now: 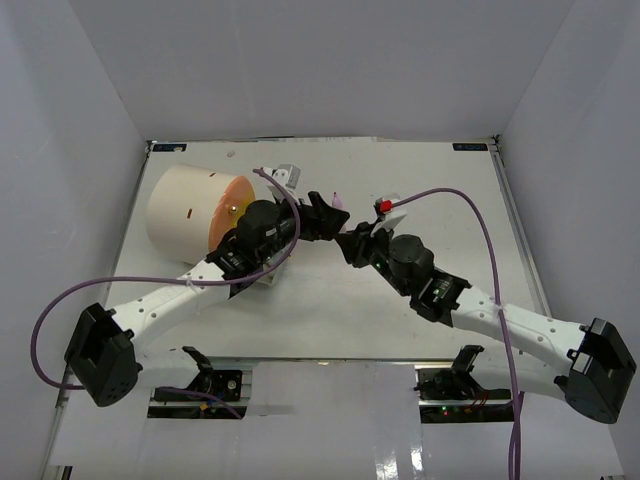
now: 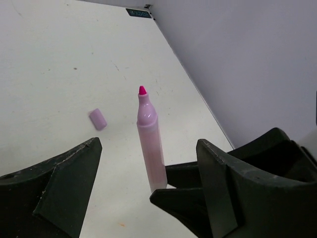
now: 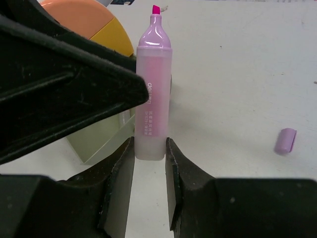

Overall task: Sort the stationery into containers
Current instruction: Pick up the pen from the center of the board.

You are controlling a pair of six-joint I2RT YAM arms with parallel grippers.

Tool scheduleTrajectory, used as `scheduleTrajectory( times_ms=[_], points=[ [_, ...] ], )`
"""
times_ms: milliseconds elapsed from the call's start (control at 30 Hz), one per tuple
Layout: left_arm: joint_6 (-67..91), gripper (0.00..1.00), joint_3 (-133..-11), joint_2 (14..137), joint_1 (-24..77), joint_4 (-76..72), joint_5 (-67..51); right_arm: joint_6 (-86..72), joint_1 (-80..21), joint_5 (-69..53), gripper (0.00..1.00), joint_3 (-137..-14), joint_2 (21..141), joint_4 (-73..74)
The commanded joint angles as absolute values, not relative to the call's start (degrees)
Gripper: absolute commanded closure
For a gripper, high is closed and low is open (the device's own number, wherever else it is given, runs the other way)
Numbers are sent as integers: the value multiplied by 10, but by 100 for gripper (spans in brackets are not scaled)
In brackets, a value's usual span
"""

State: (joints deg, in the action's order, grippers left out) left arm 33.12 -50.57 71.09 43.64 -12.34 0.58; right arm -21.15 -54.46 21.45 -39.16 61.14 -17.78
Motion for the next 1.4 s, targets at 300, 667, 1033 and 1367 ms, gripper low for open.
scheduleTrajectory(
  times_ms=[300, 667, 1033, 1367],
  points=[
    [374, 19, -542, 751, 471, -167, 61, -200, -553, 235, 86, -374, 583, -243],
    [392, 40, -527, 764, 477, -190, 52, -201, -552, 236, 86, -360, 575, -266],
    [401, 77, -509, 757, 477, -219, 25, -207, -552, 236, 86, -355, 577, -278],
    [360, 95, -497, 734, 476, -200, 54, -211, -552, 231, 45, -351, 576, -230]
  ],
)
